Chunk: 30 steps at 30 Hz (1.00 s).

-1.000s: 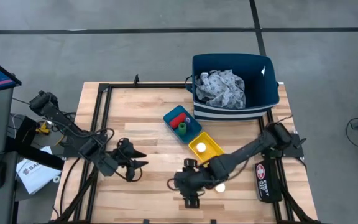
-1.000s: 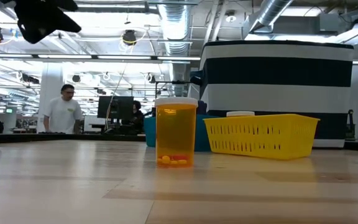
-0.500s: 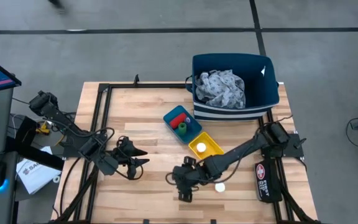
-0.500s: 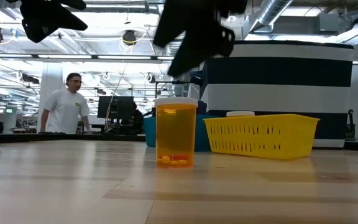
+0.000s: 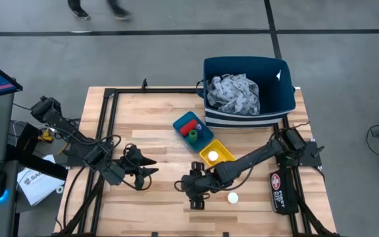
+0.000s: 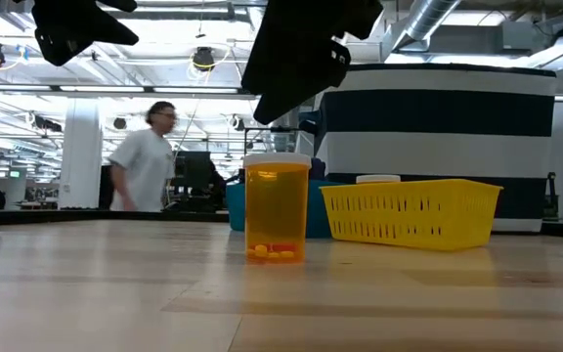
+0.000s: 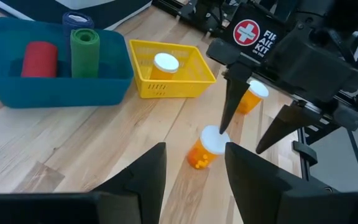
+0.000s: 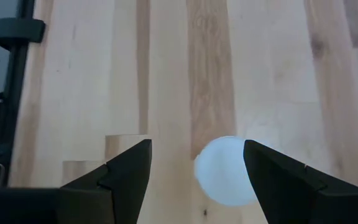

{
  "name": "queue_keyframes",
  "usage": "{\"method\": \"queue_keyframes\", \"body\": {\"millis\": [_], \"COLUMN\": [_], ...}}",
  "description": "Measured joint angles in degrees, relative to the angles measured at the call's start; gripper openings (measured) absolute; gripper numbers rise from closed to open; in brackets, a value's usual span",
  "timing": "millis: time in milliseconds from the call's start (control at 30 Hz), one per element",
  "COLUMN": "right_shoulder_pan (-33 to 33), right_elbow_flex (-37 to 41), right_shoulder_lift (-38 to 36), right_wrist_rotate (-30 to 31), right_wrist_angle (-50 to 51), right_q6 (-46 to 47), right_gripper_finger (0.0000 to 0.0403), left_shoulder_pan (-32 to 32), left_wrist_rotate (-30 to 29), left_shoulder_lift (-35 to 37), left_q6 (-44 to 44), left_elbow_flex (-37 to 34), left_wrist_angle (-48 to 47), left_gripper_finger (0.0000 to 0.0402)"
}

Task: Pick & Place Medicine items
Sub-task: Put the top orange pill bottle into the yellow bin

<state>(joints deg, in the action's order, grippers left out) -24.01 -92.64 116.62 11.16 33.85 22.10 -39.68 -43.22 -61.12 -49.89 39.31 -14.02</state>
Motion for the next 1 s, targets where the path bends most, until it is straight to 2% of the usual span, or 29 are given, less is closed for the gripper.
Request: {"method": "queue_keyframes", "body": {"millis": [333, 1000], "right_shoulder_pan": [1.09, 2.38], "right_elbow_flex": [1.85, 1.64], "right_shoulder_lift": [-0.09, 1.44], "right_wrist_rotate": [0.33, -1.71], "right_wrist_angle": [2.55, 0.54], "right_q6": [-1.74, -3.85], "right_gripper_finger": [0.0251, 0.0251], "left_shoulder_pan": [-0.22, -0.2], "left_wrist_rotate": [-0.02, -0.07], "left_shoulder_lift": [0.0, 0.0], "left_q6": [0.11, 0.55], "left_elbow_flex": [0.02, 0.02], "left_wrist_angle": [-0.04, -0.04], "left_gripper_finger": [0.0157, 0.0157]}}
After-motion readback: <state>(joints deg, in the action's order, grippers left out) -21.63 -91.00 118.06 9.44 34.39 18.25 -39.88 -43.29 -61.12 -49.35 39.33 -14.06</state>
